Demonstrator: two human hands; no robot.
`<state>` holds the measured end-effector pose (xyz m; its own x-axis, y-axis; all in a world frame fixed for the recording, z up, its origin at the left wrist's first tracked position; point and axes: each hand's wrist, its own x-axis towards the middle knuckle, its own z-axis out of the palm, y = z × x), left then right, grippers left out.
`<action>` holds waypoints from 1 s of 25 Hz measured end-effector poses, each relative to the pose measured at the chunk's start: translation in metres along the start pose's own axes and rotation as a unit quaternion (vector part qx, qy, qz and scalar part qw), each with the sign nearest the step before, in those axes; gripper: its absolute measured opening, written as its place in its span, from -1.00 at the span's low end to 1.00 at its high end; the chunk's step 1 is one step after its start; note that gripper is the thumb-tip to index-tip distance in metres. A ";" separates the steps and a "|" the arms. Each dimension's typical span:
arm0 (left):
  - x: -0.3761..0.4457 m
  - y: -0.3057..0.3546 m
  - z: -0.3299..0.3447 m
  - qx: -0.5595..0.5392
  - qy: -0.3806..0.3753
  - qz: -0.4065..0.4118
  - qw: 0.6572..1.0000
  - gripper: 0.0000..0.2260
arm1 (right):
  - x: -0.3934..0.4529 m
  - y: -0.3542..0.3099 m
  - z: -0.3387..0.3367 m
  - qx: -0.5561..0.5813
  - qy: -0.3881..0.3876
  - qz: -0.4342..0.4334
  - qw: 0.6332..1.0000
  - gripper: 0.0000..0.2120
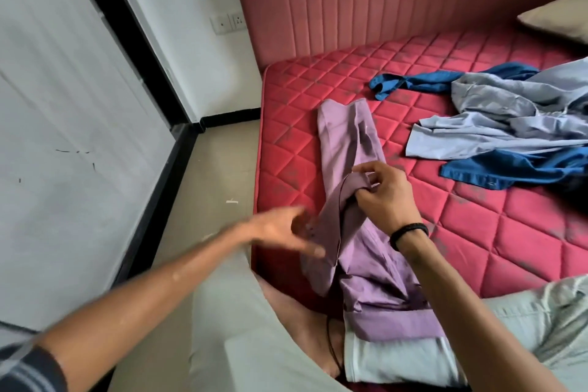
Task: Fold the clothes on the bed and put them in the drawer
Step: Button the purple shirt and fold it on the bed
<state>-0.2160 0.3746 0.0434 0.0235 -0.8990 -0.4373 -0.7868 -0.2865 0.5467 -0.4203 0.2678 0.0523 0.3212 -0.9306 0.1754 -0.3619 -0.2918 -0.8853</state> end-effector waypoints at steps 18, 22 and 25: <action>-0.090 0.019 -0.058 -0.772 0.124 -0.029 0.623 -0.57 | -0.003 -0.084 -0.015 -0.142 -0.394 -0.195 0.887 0.24; -0.101 0.091 -0.073 -0.684 0.042 0.030 0.727 -0.87 | -0.015 -0.126 -0.017 0.046 -0.297 -0.250 0.920 0.02; -0.107 0.137 -0.101 -0.596 0.054 0.120 0.792 -0.72 | 0.006 -0.142 -0.056 0.093 -0.249 -0.273 0.925 -0.37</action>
<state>-0.2638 0.3986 0.2375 0.0641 -0.9797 -0.1902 0.3633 -0.1546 0.9188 -0.4163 0.2914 0.2033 0.7911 -0.4261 0.4390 0.1139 -0.6025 -0.7900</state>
